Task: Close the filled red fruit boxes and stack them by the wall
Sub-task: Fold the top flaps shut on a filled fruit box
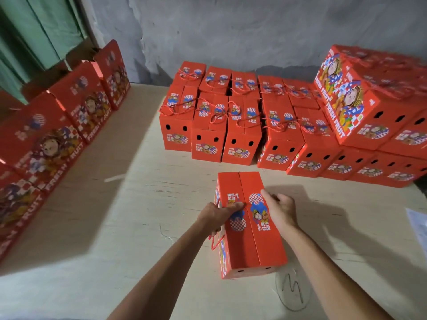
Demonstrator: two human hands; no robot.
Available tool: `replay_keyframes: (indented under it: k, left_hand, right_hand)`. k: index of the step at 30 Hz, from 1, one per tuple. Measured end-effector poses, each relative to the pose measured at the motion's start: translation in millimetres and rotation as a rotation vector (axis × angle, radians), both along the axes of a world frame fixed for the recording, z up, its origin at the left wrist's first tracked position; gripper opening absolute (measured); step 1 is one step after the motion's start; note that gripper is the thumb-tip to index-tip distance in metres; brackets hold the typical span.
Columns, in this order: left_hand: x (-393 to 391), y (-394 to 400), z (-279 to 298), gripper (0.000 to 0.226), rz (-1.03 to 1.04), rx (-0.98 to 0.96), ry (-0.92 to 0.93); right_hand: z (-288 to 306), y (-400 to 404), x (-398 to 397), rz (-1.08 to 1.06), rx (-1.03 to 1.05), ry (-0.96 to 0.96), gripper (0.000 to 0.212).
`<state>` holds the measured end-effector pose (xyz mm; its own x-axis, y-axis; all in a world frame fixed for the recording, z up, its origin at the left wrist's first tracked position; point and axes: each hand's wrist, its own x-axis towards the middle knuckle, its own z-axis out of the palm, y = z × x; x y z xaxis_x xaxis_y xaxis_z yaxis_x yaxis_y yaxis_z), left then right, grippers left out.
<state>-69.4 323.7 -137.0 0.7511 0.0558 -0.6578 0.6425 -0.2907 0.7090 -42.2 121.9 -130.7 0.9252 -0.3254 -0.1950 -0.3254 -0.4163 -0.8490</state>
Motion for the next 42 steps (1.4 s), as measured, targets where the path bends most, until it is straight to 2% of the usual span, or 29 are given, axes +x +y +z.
replay_keyframes:
  k: [2,3,5,6,7,8,9,10,11,12,15,18,22,28,33,35,38,42]
  left_hand:
    - [11.1,17.8,13.5,0.057,0.018,0.068,-0.062]
    - [16.8,25.2,26.3,0.052,0.066,0.021,-0.170]
    - [30.6,37.6,66.3,0.049,0.165,-0.259,-0.397]
    - [36.5,41.6,88.0,0.050,0.151,-0.350,-0.457]
    - [41.9,41.9,104.1,0.052,0.086,-0.344,-0.502]
    - [45.2,38.7,114.5,0.053,-0.009,-0.232,-0.550]
    - [47.7,35.0,117.6,0.052,-0.103,-0.038,-0.610]
    - [48.4,34.0,117.8,0.052,-0.161,0.181,-0.673]
    - [47.5,35.4,115.1,0.051,-0.157,0.353,-0.729]
    - [47.5,38.4,111.9,0.050,-0.092,0.401,-0.775]
    - [55.2,44.5,102.7,0.050,0.157,0.158,-0.784]
    - [66.6,31.9,107.0,0.046,0.158,0.083,-0.832]
    - [87.0,8.9,134.6,0.028,0.108,0.020,-0.940]
    - [141.8,-20.7,197.4,0.031,-0.005,0.052,-1.044]
    - [192.1,-58.2,248.7,0.029,0.023,-0.003,-1.144]
    - [213.6,-78.8,261.8,0.031,0.001,-0.052,-1.185]
    - [249.9,-113.2,263.8,0.036,-0.070,-0.170,-1.154]
    - [301.9,-160.0,241.9,0.047,-0.153,-0.208,-1.045]
  right_hand:
    - [16.7,8.2,6.7,0.049,0.012,-0.036,0.051]
    - [29.6,15.8,8.8,0.104,0.052,-0.026,0.056]
    - [55.5,40.4,13.1,0.255,0.179,0.071,0.076]
    - [66.3,53.8,15.6,0.361,0.237,0.139,0.089]
    - [75.9,67.1,18.5,0.468,0.288,0.205,0.099]
    - [84.5,78.1,20.7,0.554,0.350,0.271,0.106]
    - [92.7,84.8,22.6,0.604,0.422,0.331,0.106]
    - [100.9,88.4,24.8,0.610,0.492,0.369,0.097]
    - [109.4,89.6,27.1,0.583,0.527,0.373,0.084]
    - [116.3,88.9,31.2,0.549,0.505,0.347,0.071]
    - [129.1,79.7,52.3,0.351,0.345,0.174,0.048]
    - [152.2,67.4,77.6,0.194,0.365,0.052,0.034]
    - [207.5,55.1,119.5,0.152,0.294,-0.113,0.030]
    - [312.6,35.6,193.9,0.112,0.322,-0.299,0.021]
    - [385.8,6.1,252.0,0.116,0.221,-0.452,0.010]
    - [404.8,-13.4,276.3,0.101,0.192,-0.487,0.011]
    - [419.1,-49.1,313.2,0.054,0.143,-0.504,0.018]
    - [403.9,-100.2,353.4,-0.020,0.079,-0.500,0.026]
